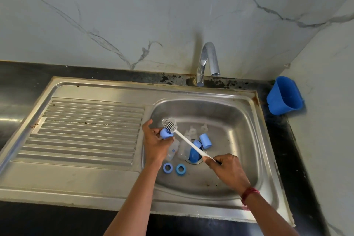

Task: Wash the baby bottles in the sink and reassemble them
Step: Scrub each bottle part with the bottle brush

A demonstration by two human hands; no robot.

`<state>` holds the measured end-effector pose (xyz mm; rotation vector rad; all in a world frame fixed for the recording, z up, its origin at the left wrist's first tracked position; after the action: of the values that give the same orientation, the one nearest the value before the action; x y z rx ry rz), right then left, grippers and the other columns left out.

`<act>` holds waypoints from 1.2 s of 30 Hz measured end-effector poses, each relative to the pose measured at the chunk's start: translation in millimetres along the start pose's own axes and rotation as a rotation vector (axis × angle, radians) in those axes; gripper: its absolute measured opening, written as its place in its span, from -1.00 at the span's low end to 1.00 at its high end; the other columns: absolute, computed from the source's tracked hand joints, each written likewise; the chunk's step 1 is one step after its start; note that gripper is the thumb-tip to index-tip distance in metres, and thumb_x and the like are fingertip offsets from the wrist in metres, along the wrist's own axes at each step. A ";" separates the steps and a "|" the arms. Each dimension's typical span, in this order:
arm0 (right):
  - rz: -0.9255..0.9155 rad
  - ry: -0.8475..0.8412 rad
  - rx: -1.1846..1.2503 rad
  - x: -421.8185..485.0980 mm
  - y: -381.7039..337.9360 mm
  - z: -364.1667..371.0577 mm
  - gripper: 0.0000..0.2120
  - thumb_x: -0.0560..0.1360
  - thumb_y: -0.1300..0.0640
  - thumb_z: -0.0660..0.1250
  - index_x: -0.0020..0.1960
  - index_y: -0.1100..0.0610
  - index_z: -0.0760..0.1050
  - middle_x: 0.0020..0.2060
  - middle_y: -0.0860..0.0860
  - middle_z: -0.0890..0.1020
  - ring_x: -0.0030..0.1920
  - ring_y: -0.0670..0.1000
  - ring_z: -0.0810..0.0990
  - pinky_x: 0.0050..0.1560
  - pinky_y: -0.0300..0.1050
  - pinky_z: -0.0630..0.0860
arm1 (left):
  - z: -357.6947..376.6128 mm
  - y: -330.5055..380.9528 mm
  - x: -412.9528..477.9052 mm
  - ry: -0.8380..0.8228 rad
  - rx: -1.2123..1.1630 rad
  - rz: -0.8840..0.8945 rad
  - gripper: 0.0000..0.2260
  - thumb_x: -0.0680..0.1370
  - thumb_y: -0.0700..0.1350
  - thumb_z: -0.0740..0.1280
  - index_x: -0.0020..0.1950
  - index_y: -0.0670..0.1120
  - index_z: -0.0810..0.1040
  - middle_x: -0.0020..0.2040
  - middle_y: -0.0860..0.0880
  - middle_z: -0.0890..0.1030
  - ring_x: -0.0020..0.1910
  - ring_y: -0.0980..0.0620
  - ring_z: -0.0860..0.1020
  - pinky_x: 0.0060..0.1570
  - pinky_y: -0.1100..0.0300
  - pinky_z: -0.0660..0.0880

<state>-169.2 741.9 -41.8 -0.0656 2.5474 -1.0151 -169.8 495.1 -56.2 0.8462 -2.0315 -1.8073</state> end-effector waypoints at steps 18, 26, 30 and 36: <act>0.064 -0.024 0.087 32.5 29.0 12.4 -0.41 0.47 -0.22 0.39 -0.50 0.09 0.22 -0.60 -0.08 0.26 -0.52 -0.08 0.23 -0.41 -0.19 0.28 | 2.9 -47.6 -15.2 -0.429 1.072 -0.169 -0.63 0.44 -0.20 0.48 0.18 -0.17 0.45 0.10 -0.15 0.60 0.12 -0.15 0.58 0.09 0.04 0.55; 0.131 -0.030 0.097 33.2 42.5 16.7 -0.41 0.47 -0.24 0.38 -0.48 0.11 0.21 -0.58 -0.04 0.25 -0.51 -0.08 0.21 -0.44 -0.24 0.24 | 17.3 -60.8 -3.0 -0.461 1.299 -0.057 -0.71 0.58 -0.19 0.33 0.29 -0.11 0.39 0.21 -0.12 0.50 0.15 -0.09 0.57 0.14 0.11 0.51; 0.139 -0.006 0.116 44.8 46.0 8.9 -0.41 0.49 -0.21 0.37 -0.46 0.17 0.25 -0.57 -0.02 0.29 -0.51 -0.07 0.23 -0.47 -0.29 0.23 | 27.6 -55.1 5.4 -0.392 1.217 0.028 -0.69 0.52 -0.16 0.42 0.23 -0.10 0.45 0.14 -0.08 0.53 0.05 -0.06 0.58 0.02 0.12 0.56; 0.224 0.023 0.162 64.6 53.8 2.5 -0.42 0.50 -0.22 0.35 -0.37 0.28 0.43 -0.53 0.03 0.44 -0.46 -0.03 0.38 -0.36 -0.13 0.39 | 97.2 -46.5 15.5 -0.520 0.921 0.068 -0.83 0.50 -0.19 0.32 0.08 -0.13 0.57 0.03 -0.08 0.59 -0.02 -0.10 0.57 -0.10 0.09 0.47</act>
<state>-222.2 767.9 -101.7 0.2717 2.4159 -1.1313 -227.1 561.8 -120.3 0.4878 -3.2583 -1.0492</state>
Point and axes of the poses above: each hand's wrist, its own x-axis towards the middle knuckle, its own z-axis out of the palm, y = z × x, the point moved 3 cm from there along x, towards the middle knuckle
